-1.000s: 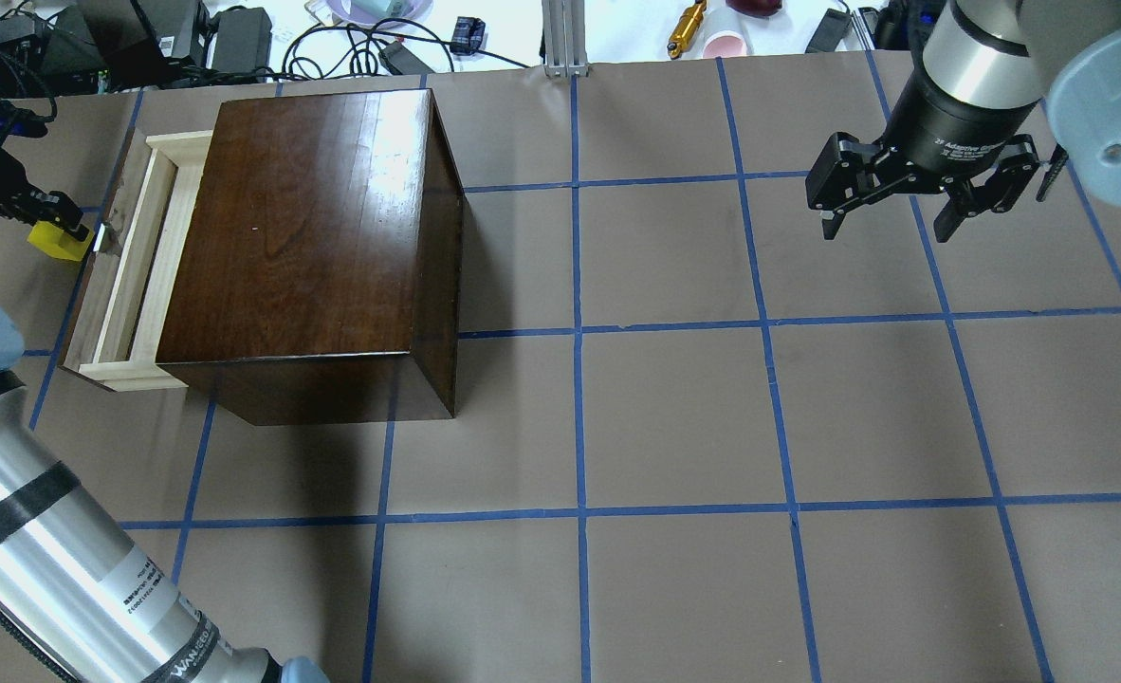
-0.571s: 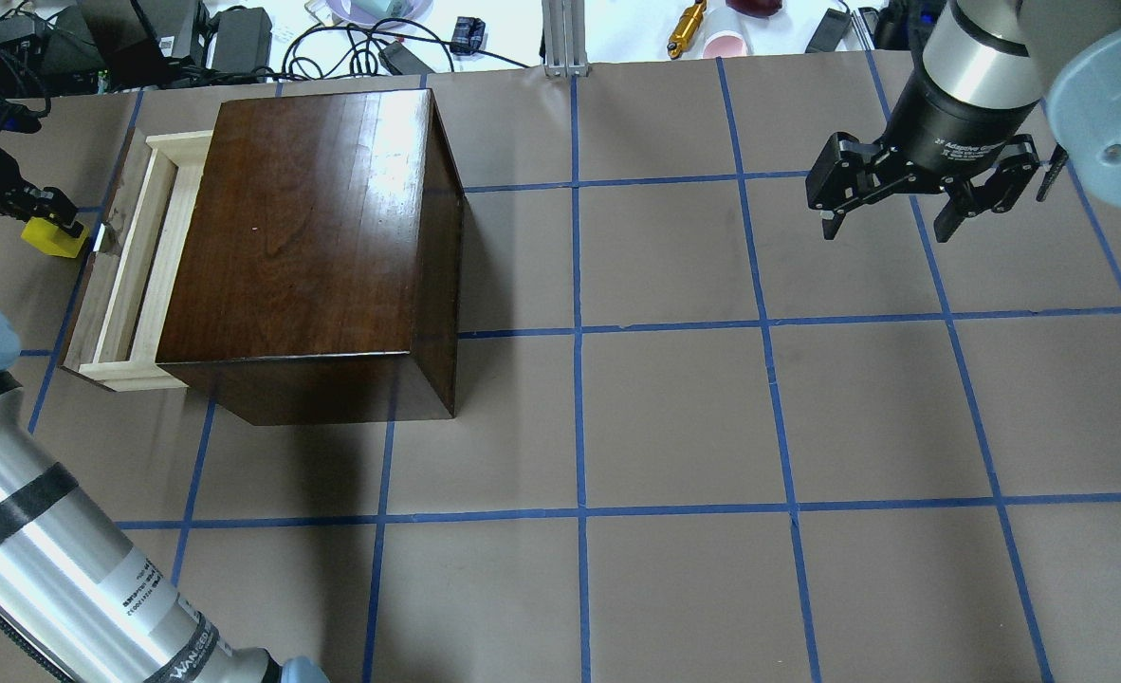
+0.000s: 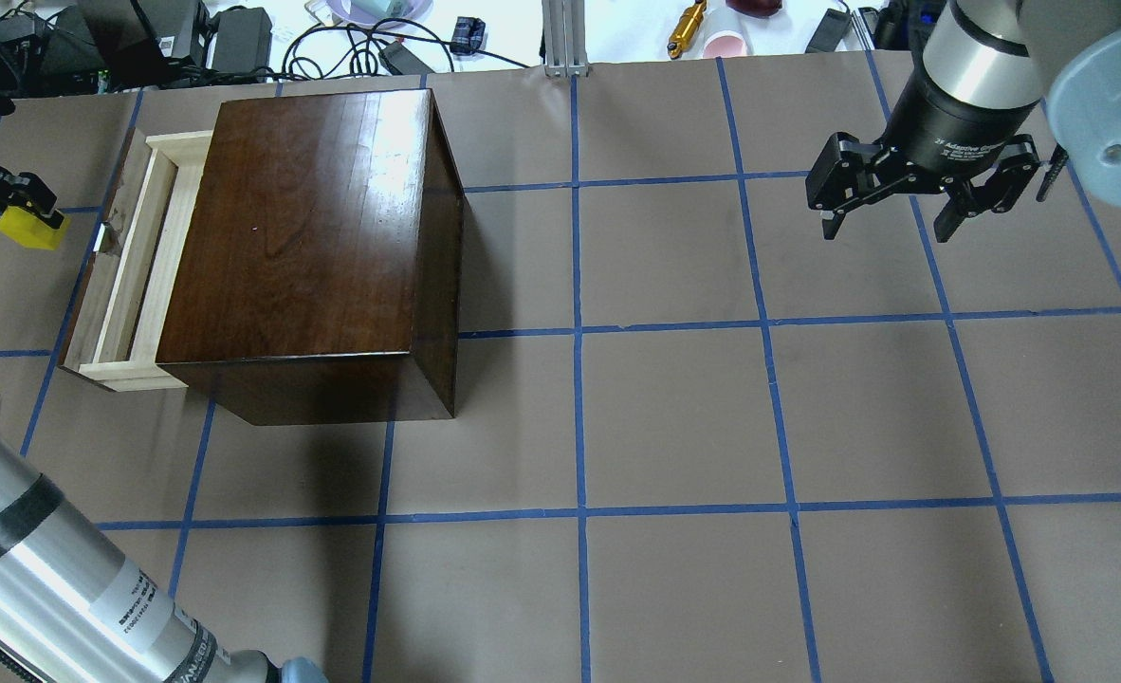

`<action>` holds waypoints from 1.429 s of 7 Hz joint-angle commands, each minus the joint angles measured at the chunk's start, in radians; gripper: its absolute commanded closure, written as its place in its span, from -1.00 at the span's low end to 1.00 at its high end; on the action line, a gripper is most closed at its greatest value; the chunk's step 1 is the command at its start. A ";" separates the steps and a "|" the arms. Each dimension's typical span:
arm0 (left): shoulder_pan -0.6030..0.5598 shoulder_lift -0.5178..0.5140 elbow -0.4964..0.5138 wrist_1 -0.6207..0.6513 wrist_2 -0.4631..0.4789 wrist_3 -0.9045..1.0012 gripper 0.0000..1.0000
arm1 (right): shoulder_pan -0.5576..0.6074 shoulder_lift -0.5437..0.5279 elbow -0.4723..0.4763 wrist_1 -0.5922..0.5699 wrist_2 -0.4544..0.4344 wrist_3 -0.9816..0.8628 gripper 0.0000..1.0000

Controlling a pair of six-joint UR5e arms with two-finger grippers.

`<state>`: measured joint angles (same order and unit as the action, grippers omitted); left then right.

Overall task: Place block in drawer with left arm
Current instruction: 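Close the left gripper on the yellow cube and lift it, then carry the yellow cube with the left gripper over the open drawer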

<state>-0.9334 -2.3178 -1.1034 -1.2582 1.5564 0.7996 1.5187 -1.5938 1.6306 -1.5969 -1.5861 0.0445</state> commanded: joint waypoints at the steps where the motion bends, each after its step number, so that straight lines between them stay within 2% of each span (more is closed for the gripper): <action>1: -0.001 0.111 -0.067 -0.081 0.004 -0.051 0.17 | 0.000 0.000 0.000 0.000 0.000 0.000 -1.00; 3: -0.014 0.194 -0.119 -0.156 0.004 -0.129 0.17 | 0.000 0.000 0.000 0.000 0.000 0.000 -1.00; 6: -0.036 0.331 -0.248 -0.181 -0.010 -0.265 0.17 | 0.000 0.000 0.000 0.000 0.000 0.000 -1.00; 10: -0.190 0.437 -0.294 -0.237 -0.015 -0.489 0.17 | 0.000 0.000 0.000 0.000 0.000 0.000 -1.00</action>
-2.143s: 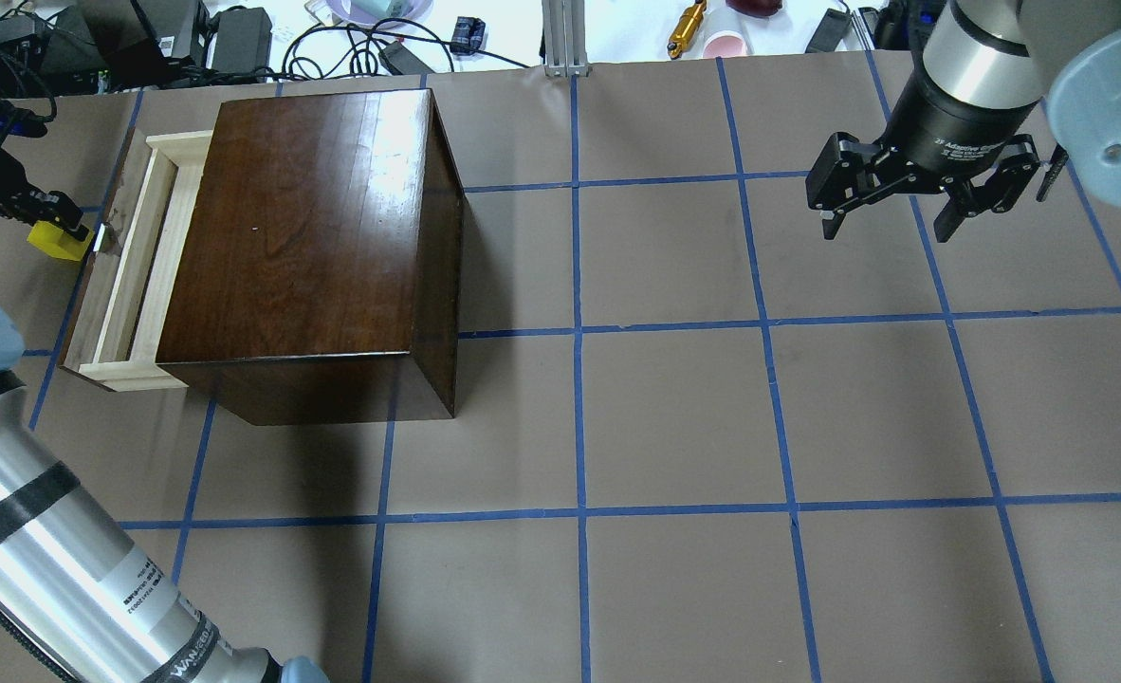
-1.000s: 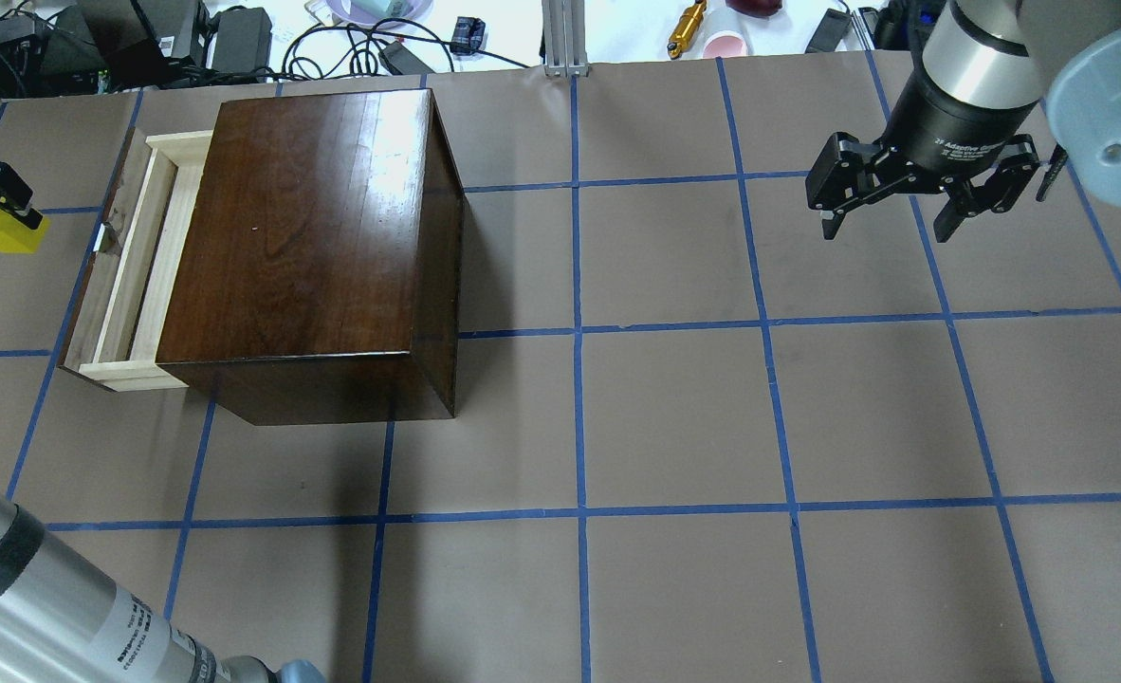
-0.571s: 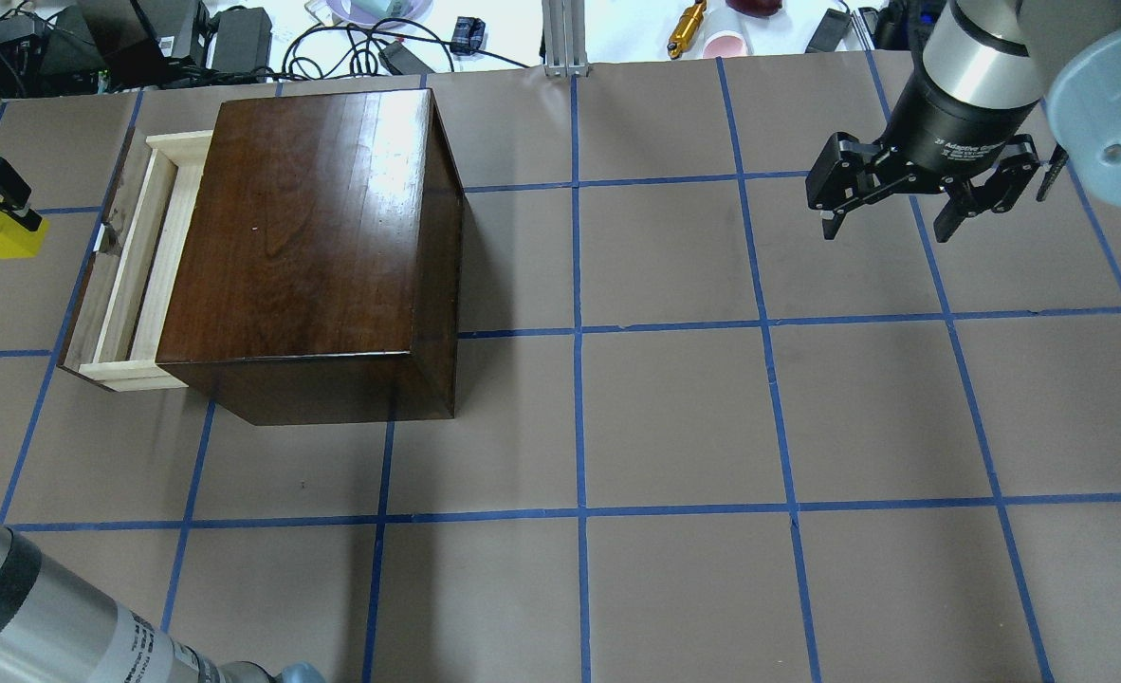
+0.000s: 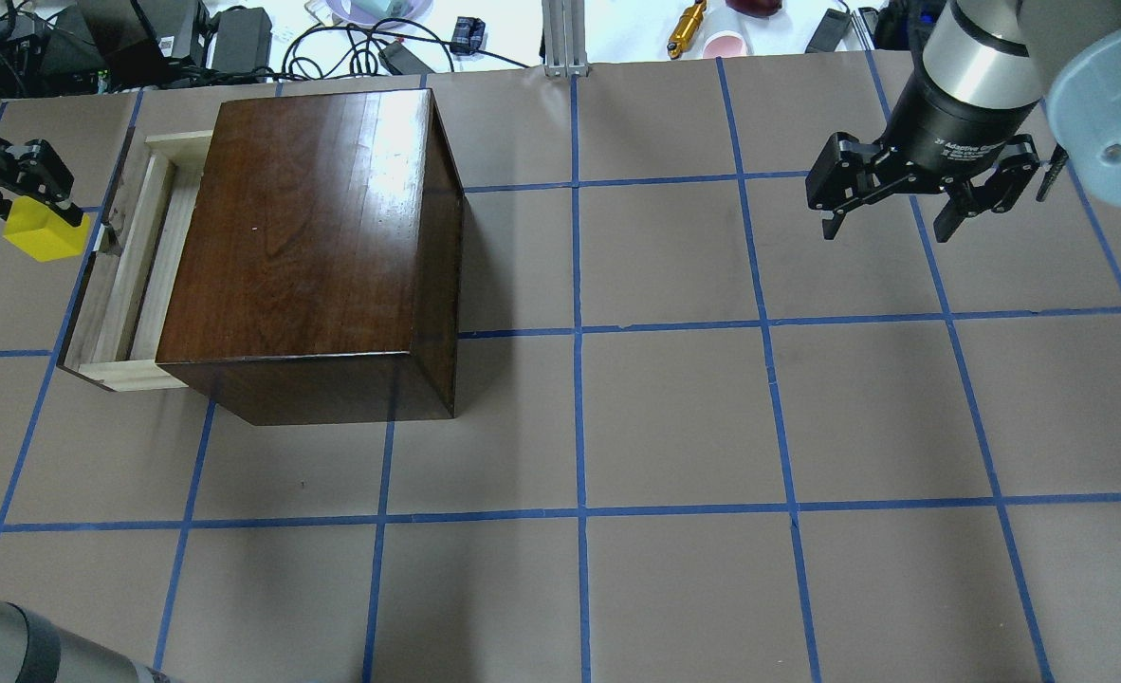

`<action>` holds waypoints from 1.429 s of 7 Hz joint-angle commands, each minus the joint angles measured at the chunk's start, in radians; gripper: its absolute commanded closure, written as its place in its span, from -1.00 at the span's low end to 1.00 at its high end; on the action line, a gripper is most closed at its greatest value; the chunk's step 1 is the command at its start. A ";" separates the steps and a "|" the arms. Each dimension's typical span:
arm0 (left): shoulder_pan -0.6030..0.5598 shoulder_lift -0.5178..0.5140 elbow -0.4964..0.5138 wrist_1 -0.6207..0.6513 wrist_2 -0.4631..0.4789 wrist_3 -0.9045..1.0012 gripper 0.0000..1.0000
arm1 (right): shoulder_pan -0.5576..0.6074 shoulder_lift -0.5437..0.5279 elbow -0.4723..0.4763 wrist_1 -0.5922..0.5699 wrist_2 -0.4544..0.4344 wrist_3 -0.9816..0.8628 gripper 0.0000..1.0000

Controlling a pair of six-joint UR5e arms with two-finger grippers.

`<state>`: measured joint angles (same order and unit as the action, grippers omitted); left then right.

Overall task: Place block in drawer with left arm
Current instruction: 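Carry the yellow cube with the left gripper over the open drawer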

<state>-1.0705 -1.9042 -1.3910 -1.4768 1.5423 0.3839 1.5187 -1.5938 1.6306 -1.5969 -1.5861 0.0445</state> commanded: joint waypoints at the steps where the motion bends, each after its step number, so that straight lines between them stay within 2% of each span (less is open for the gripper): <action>1: -0.090 0.030 -0.011 -0.022 -0.001 -0.121 0.17 | 0.000 0.000 0.000 0.000 0.000 0.000 -1.00; 4: -0.134 0.001 -0.028 -0.019 -0.001 -0.123 0.18 | 0.000 0.000 0.000 0.000 0.000 0.000 -1.00; 6: -0.132 -0.022 -0.029 -0.007 -0.002 -0.010 0.23 | 0.000 0.000 0.000 0.000 0.000 0.000 -1.00; 10: -0.131 -0.042 -0.036 0.025 -0.001 0.015 0.28 | 0.000 0.000 0.000 0.000 0.000 0.000 -1.00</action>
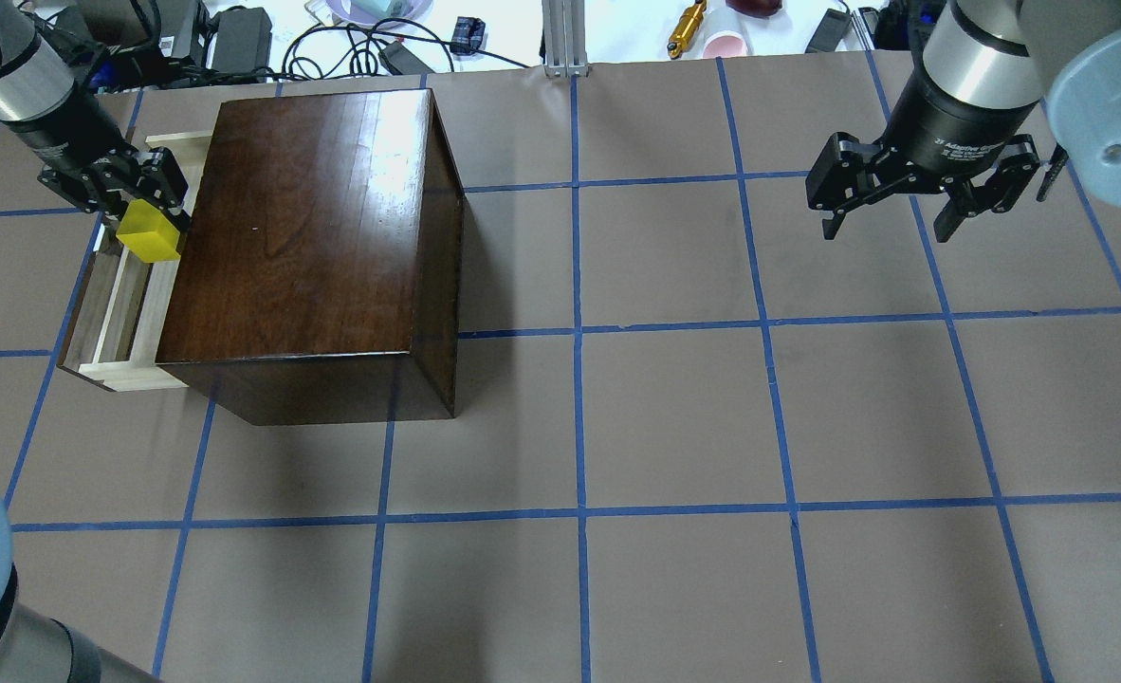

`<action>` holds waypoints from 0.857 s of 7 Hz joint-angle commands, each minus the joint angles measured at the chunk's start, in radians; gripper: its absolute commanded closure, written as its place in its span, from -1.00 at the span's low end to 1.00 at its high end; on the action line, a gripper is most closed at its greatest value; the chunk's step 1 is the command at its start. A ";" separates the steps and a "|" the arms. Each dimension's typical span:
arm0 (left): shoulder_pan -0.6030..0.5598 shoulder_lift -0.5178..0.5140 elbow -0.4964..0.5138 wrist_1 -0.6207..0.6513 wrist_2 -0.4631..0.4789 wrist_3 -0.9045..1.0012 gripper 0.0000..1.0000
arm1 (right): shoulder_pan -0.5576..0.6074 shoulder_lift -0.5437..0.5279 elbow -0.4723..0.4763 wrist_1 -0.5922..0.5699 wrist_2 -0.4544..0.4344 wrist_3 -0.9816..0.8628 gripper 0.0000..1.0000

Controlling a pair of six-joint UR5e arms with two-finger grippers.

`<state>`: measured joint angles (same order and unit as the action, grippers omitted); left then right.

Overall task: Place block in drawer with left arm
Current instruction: 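Carry the yellow cube with the left gripper over the open drawer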

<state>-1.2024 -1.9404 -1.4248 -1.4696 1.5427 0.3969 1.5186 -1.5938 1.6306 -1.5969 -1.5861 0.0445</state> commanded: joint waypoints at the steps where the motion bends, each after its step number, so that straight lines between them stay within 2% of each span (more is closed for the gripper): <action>1: 0.001 -0.017 -0.005 0.024 0.001 -0.006 0.28 | 0.000 0.000 0.000 0.000 0.000 0.000 -1.00; 4: 0.003 -0.020 -0.055 0.110 0.007 -0.009 0.26 | 0.000 0.000 0.000 0.000 0.000 0.000 -1.00; 6: 0.001 -0.023 -0.057 0.115 0.007 -0.009 0.24 | 0.000 0.000 0.000 0.000 0.000 0.000 -1.00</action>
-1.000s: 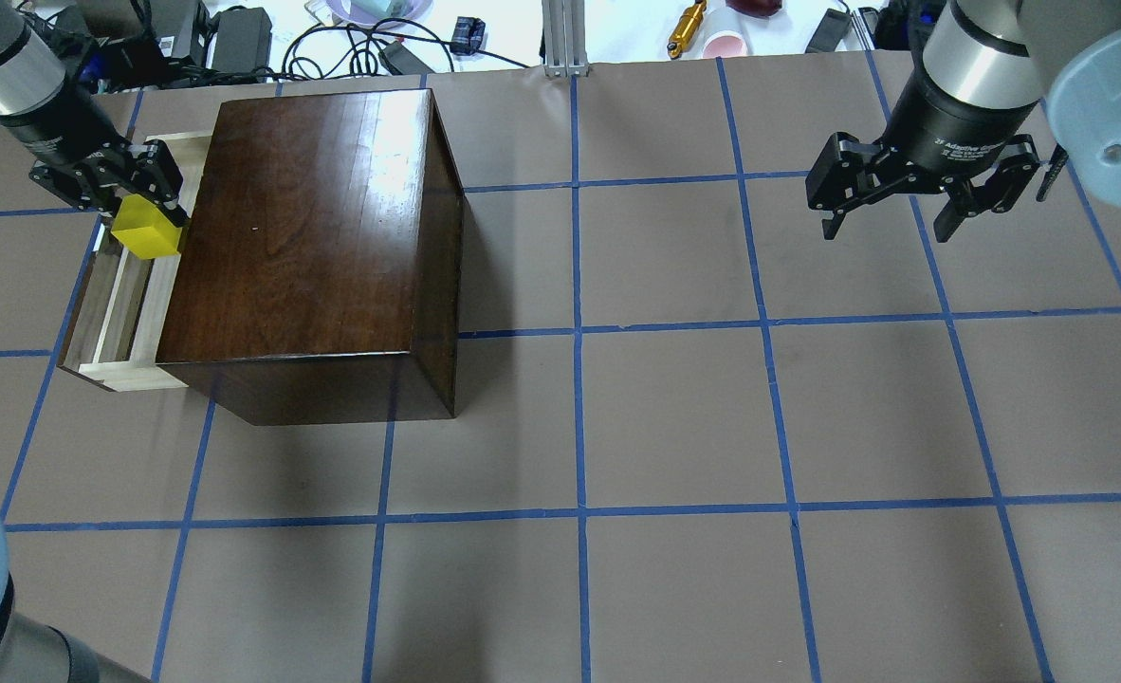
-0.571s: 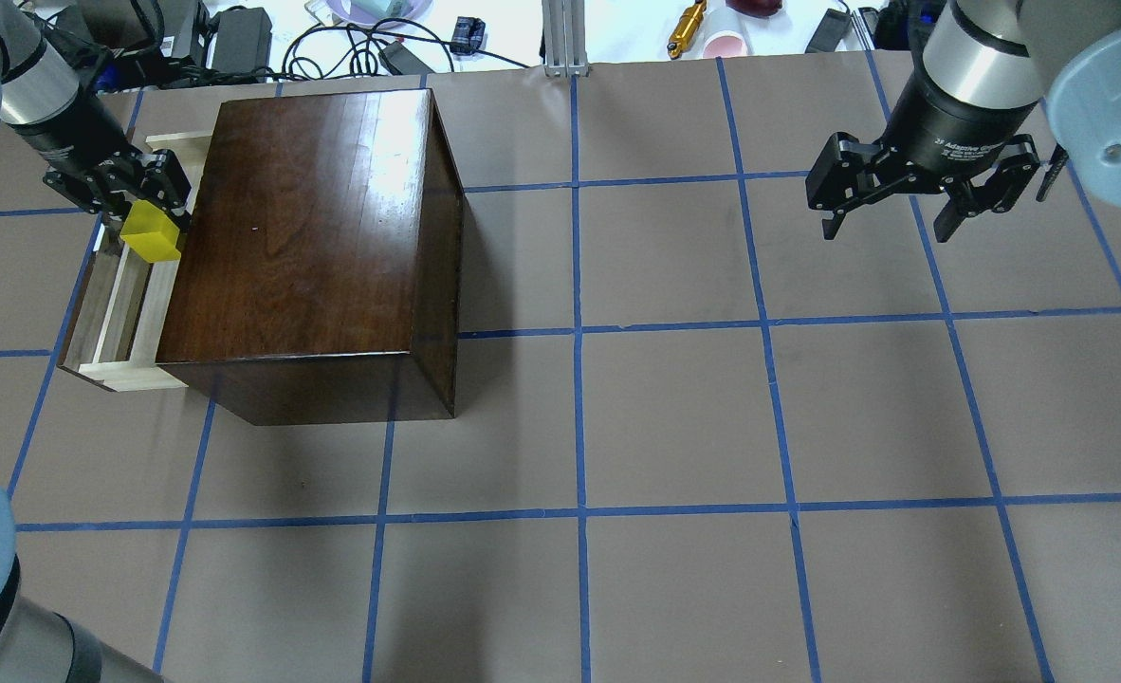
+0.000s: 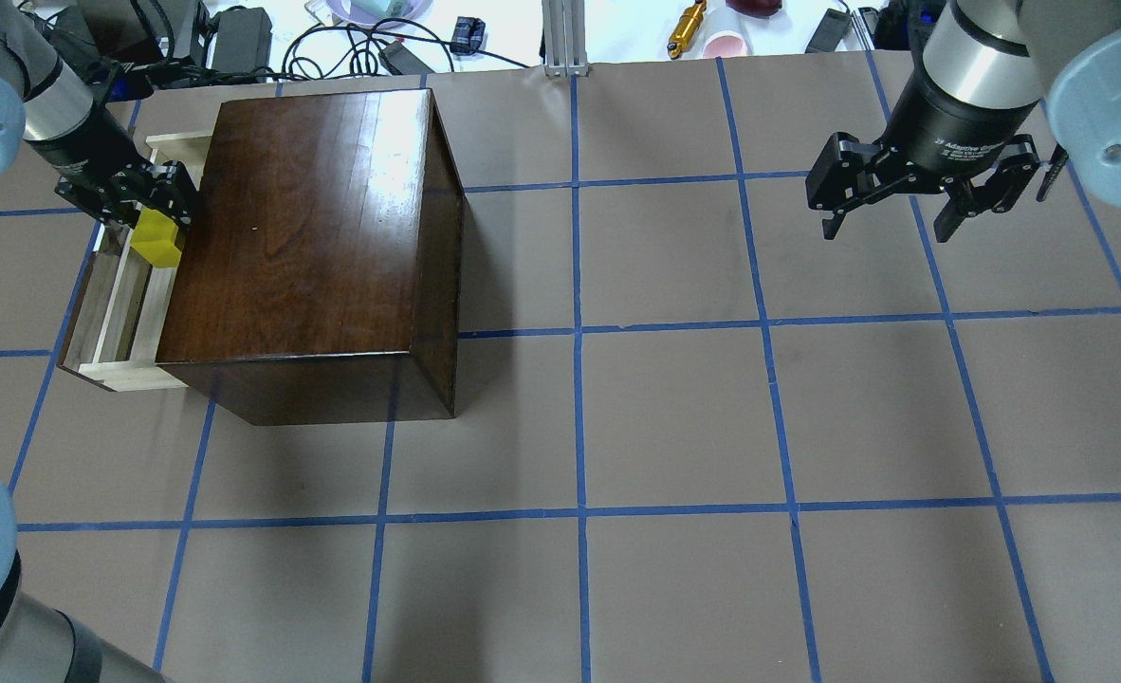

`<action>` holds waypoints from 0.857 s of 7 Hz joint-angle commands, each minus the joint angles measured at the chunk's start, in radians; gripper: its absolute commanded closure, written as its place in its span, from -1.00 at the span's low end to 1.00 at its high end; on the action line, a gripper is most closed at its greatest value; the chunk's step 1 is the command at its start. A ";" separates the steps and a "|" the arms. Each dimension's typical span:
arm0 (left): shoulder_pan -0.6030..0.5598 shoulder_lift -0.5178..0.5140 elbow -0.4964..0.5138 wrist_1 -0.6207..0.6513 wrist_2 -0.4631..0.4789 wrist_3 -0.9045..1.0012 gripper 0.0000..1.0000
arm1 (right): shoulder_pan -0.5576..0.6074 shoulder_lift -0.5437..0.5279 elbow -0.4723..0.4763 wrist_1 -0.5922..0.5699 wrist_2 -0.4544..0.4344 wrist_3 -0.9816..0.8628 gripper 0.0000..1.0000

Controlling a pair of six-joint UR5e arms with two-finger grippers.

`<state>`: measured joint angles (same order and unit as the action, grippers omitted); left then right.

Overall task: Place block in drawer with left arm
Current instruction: 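Carry the yellow cube with the left gripper over the open drawer, then open the left gripper to drop the yellow cube into the drawer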

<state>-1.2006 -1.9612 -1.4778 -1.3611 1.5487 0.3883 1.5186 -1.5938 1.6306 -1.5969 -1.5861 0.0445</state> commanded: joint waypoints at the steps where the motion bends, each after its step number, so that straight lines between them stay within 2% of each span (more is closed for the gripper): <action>1: 0.001 -0.002 -0.004 0.007 0.002 0.000 -0.58 | 0.000 0.000 0.000 0.000 0.000 0.000 -1.00; 2: 0.001 -0.001 0.001 0.005 0.005 0.000 -1.00 | 0.000 0.000 0.000 0.000 0.000 0.000 -1.00; 6: 0.004 0.053 0.013 -0.036 0.010 0.000 -1.00 | 0.000 0.000 0.000 0.000 0.000 0.000 -1.00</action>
<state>-1.1978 -1.9281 -1.4670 -1.3800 1.5573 0.3881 1.5187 -1.5938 1.6306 -1.5969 -1.5861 0.0445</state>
